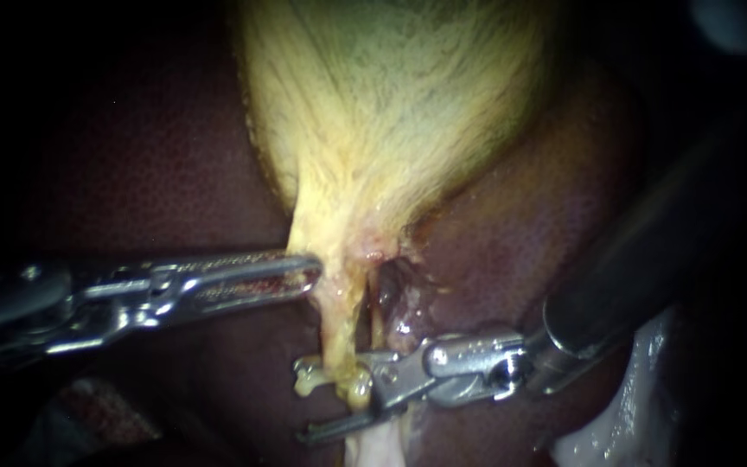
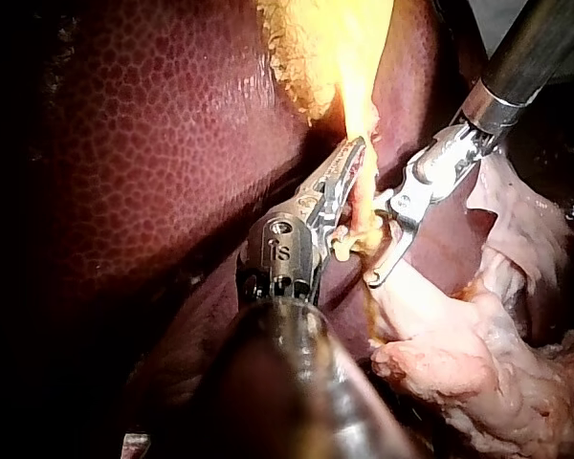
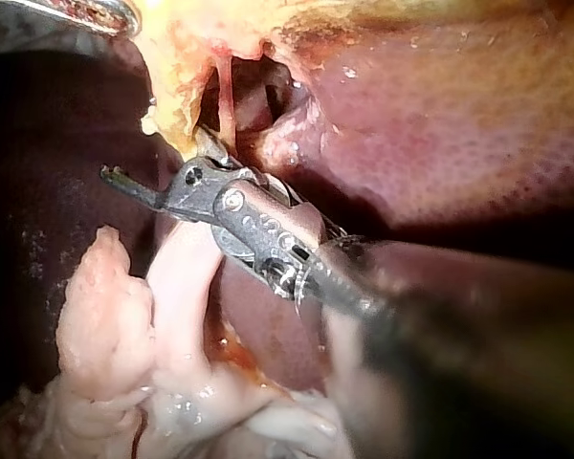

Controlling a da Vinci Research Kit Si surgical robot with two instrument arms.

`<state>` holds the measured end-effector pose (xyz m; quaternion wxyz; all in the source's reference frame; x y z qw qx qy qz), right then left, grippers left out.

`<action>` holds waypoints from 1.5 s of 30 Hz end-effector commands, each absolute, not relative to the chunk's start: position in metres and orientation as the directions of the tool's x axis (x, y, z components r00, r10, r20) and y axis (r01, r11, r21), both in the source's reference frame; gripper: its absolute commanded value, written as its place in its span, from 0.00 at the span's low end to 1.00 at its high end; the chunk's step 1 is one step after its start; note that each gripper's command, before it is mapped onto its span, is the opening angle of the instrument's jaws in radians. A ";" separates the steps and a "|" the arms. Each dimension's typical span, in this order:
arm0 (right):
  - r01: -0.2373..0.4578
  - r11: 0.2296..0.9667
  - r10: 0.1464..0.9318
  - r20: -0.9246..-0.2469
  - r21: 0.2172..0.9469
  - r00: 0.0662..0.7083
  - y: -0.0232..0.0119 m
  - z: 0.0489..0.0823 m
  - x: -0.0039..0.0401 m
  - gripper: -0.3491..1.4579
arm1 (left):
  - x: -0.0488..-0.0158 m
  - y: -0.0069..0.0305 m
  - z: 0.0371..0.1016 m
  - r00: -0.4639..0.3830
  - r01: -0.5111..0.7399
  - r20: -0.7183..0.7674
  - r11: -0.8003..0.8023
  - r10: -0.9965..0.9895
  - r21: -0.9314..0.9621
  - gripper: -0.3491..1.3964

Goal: Going back first clip left tube

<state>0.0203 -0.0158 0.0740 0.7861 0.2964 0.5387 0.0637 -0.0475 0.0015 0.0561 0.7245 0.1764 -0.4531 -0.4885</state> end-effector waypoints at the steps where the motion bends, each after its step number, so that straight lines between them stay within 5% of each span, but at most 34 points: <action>1: 0.224 0.822 0.409 -0.816 0.524 0.409 -0.0157 0.0741 0.0203 0.52 | -0.0475 0.0015 0.0560 0.112 0.548 0.485 0.461 -0.868 0.698 0.17; 14: 0.266 0.862 0.316 -0.868 0.431 0.382 -0.0143 0.0741 0.0199 0.52 | -0.0475 0.0015 0.0559 0.112 0.548 0.485 0.461 -0.868 0.698 0.17; 45: 0.262 0.868 0.310 -0.873 0.422 0.377 -0.0137 0.0733 0.0181 0.52 | -0.0466 0.0021 0.0564 0.113 0.545 0.483 0.461 -0.868 0.701 0.17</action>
